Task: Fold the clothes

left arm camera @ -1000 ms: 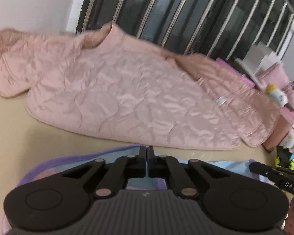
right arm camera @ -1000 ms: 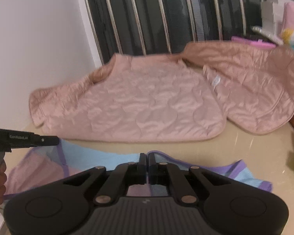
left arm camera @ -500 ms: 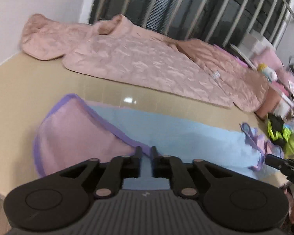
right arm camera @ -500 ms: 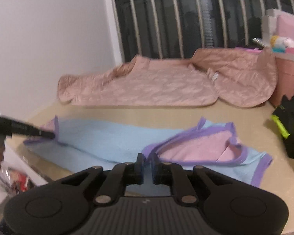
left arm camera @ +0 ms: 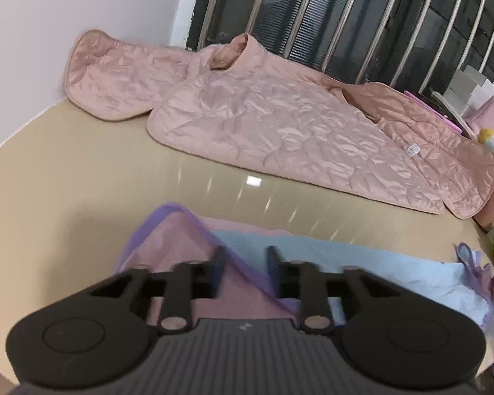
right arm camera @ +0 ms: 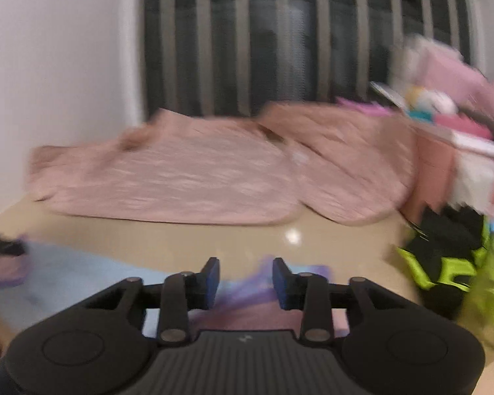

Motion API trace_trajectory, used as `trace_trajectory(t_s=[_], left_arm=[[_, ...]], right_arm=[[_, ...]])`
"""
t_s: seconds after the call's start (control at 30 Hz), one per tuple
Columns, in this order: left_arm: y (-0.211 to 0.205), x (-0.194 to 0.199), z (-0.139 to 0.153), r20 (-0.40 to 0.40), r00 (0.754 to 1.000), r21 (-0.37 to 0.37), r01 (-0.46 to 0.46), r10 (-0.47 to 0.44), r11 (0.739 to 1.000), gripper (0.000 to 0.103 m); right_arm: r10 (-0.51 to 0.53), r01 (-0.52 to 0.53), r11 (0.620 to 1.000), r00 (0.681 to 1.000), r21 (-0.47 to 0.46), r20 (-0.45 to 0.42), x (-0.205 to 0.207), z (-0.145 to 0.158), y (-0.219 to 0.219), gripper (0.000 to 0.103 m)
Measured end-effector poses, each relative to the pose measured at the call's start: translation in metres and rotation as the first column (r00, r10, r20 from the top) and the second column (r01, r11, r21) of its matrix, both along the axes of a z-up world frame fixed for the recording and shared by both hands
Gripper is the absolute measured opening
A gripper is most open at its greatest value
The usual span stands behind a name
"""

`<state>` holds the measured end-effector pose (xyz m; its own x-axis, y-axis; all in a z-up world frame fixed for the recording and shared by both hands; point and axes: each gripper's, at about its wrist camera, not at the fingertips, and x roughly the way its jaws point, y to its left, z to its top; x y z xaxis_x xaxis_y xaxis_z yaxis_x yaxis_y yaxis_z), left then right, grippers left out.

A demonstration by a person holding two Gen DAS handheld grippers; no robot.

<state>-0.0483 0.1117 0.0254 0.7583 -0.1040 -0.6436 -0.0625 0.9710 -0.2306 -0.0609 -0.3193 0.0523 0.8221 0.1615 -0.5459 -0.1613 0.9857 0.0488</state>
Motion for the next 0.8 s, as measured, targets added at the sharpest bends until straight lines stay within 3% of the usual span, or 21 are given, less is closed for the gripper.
trace_trajectory(t_s=[0.1,0.27,0.33,0.43,0.6,0.7,0.8], left_arm=[[-0.004,0.0,-0.005,-0.004,1.0,0.03,-0.012,0.012,0.999,0.006],[0.001,-0.003,-0.008,-0.002,1.0,0.016,-0.021,0.021,1.0,0.006],[0.002,-0.004,-0.008,-0.004,1.0,0.009,-0.024,0.024,1.0,0.006],[0.003,-0.004,-0.008,-0.004,1.0,0.005,-0.03,0.03,1.0,0.006],[0.004,-0.005,-0.008,0.003,0.999,-0.011,-0.046,0.046,0.999,0.006],[0.009,-0.007,-0.011,0.013,0.998,-0.053,-0.055,0.056,0.997,0.006],[0.008,-0.009,-0.011,0.013,0.999,-0.048,-0.051,0.052,0.998,0.006]], right_arm=[[-0.025,0.025,1.0,0.997,-0.003,-0.069,0.036,-0.003,-0.011,0.038],[-0.014,0.023,0.998,0.986,0.053,-0.168,0.069,-0.024,-0.003,0.036],[-0.057,0.068,0.996,0.985,0.062,-0.164,0.066,-0.032,-0.001,0.003],[-0.115,0.127,0.985,0.989,0.121,-0.098,0.05,-0.031,-0.008,0.001],[-0.155,0.121,0.974,0.972,0.191,0.176,-0.027,-0.01,-0.023,0.001],[-0.205,0.149,0.957,0.955,0.251,0.214,-0.077,-0.031,-0.028,0.001],[-0.253,0.188,0.938,0.945,0.29,0.206,-0.111,-0.056,-0.03,0.001]])
